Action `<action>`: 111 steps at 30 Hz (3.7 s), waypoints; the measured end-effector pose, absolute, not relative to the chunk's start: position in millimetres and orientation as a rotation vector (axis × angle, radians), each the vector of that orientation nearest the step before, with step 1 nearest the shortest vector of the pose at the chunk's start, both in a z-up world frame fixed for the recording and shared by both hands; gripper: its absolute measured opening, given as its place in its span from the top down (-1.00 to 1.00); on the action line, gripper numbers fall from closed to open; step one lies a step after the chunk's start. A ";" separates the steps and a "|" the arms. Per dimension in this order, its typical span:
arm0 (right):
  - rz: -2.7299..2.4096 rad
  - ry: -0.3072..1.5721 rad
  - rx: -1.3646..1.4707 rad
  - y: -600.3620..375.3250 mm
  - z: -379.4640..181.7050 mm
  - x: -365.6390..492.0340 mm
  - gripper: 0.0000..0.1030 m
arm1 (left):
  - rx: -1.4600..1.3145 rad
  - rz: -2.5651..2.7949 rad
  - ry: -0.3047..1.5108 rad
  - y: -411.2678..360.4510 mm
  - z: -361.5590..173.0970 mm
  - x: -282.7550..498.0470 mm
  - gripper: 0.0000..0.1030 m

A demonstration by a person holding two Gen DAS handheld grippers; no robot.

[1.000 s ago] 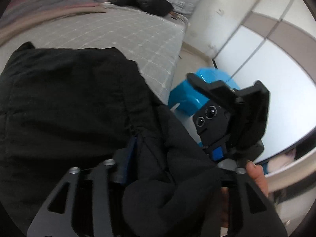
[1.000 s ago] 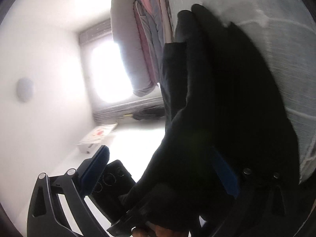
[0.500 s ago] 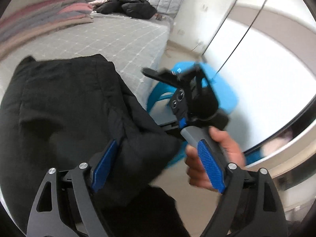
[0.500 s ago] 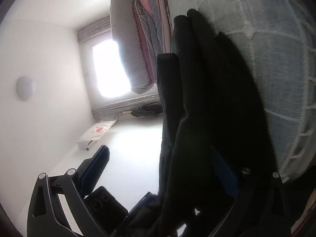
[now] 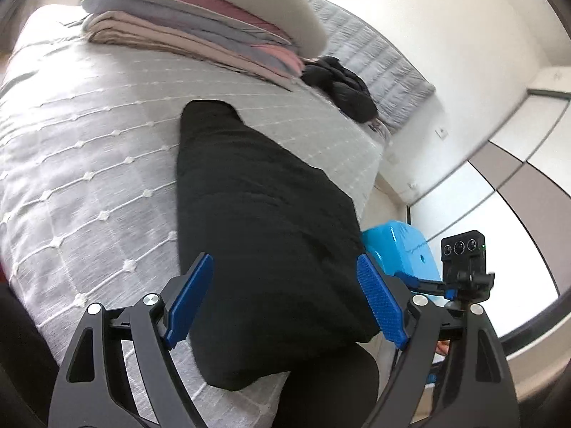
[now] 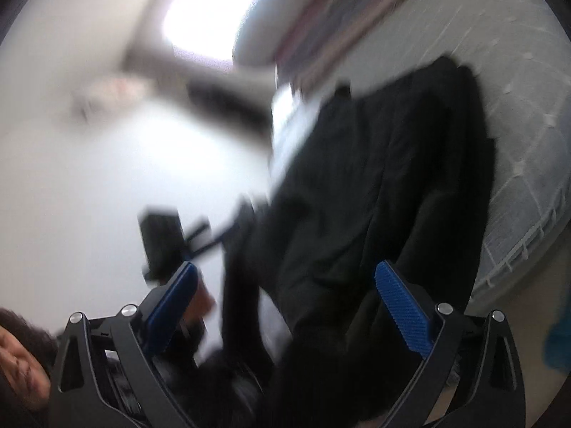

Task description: Fold large clothes

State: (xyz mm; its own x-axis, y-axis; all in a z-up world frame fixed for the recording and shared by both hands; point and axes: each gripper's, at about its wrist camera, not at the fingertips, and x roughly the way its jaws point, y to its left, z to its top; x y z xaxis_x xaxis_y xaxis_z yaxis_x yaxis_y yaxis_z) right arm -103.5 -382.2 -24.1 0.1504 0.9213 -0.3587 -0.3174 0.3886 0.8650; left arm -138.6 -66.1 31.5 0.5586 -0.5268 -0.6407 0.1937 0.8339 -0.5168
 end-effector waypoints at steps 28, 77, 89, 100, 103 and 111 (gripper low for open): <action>0.688 1.098 0.417 -396.7 -26.5 -208.7 0.53 | -0.312 -0.569 0.934 -127.5 21.1 -107.3 -0.54; 0.866 1.168 1.203 -461.7 -172.6 -184.0 -0.87 | -0.904 -0.562 1.256 -47.9 -112.1 -32.8 -0.72; 0.844 1.125 1.093 -438.5 -151.8 -178.0 -0.65 | -0.721 -0.570 1.290 -89.0 -110.1 -20.4 -0.50; 0.813 1.040 0.967 -419.0 -83.9 -180.1 -0.29 | -0.526 -0.629 1.104 -90.9 -43.0 -30.7 -0.08; 0.851 0.996 0.947 -408.4 -63.8 -167.7 -0.29 | -0.495 -0.650 1.036 -86.2 -14.0 -25.2 -0.08; 0.903 1.028 0.840 -343.0 -32.2 -117.4 -0.28 | -0.521 -0.612 1.008 -28.2 11.0 1.2 -0.08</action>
